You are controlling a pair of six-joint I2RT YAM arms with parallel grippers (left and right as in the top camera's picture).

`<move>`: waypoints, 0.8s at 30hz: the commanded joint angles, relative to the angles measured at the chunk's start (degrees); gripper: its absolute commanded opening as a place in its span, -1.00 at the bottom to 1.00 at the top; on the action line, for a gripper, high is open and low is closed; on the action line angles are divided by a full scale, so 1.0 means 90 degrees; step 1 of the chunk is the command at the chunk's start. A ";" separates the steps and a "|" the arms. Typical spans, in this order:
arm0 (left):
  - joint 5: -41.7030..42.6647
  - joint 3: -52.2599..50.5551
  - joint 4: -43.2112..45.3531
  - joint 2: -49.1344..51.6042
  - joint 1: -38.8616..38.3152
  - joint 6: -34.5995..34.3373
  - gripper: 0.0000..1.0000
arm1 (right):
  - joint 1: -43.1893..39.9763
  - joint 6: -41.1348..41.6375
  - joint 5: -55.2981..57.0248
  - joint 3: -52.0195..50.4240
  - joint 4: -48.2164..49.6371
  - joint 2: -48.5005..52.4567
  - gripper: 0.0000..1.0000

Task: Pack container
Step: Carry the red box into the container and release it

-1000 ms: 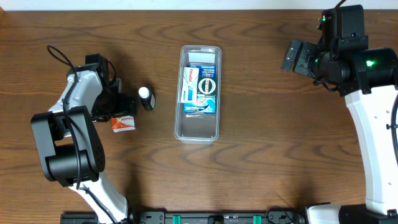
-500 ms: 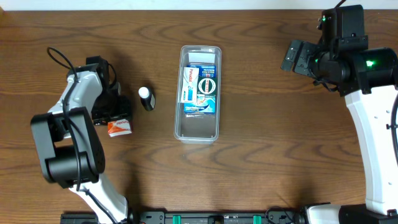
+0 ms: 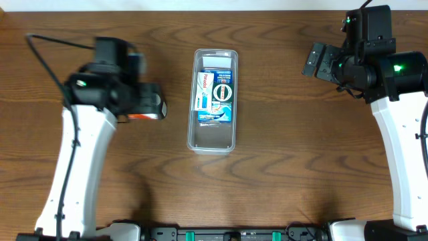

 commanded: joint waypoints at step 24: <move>0.0085 -0.0151 0.0954 0.2713 -0.3024 -0.2790 0.43 | -0.0005 -0.0068 0.0019 0.0017 -0.0015 0.0007 0.98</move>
